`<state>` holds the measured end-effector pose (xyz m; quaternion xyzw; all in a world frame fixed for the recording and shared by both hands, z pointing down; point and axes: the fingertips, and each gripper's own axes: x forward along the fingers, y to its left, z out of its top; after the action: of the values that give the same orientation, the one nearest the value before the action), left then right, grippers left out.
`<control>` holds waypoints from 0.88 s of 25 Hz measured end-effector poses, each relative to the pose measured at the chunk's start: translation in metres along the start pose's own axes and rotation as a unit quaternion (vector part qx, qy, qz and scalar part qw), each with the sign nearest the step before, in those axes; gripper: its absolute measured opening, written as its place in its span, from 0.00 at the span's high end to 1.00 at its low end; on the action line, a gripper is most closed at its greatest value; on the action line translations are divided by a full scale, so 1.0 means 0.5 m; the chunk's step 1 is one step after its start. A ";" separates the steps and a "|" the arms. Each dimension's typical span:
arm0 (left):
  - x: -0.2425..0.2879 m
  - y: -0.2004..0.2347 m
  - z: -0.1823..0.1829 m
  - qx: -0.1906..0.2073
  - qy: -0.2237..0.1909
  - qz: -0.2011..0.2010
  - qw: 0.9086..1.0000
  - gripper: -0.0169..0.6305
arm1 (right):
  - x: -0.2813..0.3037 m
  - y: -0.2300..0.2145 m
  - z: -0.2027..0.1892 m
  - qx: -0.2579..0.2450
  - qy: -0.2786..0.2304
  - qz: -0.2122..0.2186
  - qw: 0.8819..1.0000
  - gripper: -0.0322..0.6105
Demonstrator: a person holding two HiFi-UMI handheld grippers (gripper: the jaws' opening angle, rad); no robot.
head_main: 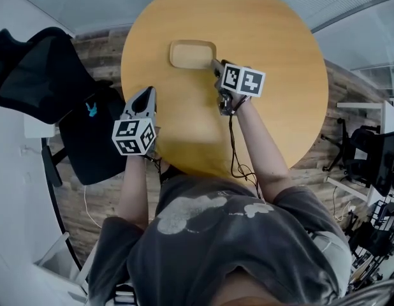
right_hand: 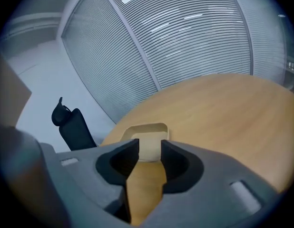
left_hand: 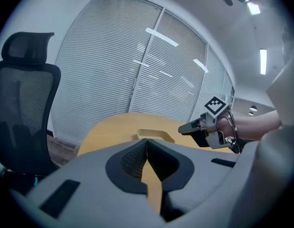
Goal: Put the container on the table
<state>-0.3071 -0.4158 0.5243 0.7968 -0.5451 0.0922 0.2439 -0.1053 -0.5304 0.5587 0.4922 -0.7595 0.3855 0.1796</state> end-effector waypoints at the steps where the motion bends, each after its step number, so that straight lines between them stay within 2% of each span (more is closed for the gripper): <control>1: -0.006 -0.013 0.001 0.000 -0.002 0.001 1.000 0.98 | -0.013 0.003 -0.001 0.002 -0.002 0.008 1.000 0.73; 9: -0.063 -0.118 0.001 0.012 -0.020 0.007 1.000 0.98 | -0.110 0.038 -0.051 -0.017 0.006 0.057 0.998 0.73; 14: -0.100 -0.189 -0.006 0.018 -0.034 0.016 0.999 0.98 | -0.183 0.046 -0.083 -0.027 0.013 0.102 0.994 0.73; 18: -0.133 -0.236 -0.018 0.016 -0.041 0.027 0.999 0.98 | -0.240 0.040 -0.107 -0.029 0.013 0.132 0.991 0.75; 22: -0.165 -0.289 -0.033 0.031 -0.045 0.038 0.998 0.98 | -0.298 0.022 -0.137 -0.040 0.020 0.150 0.988 0.75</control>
<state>-0.2053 -0.2983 0.4630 0.7861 -0.5821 0.0827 0.1908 -0.0551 -0.3849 0.5008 0.3569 -0.8359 0.3872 0.1545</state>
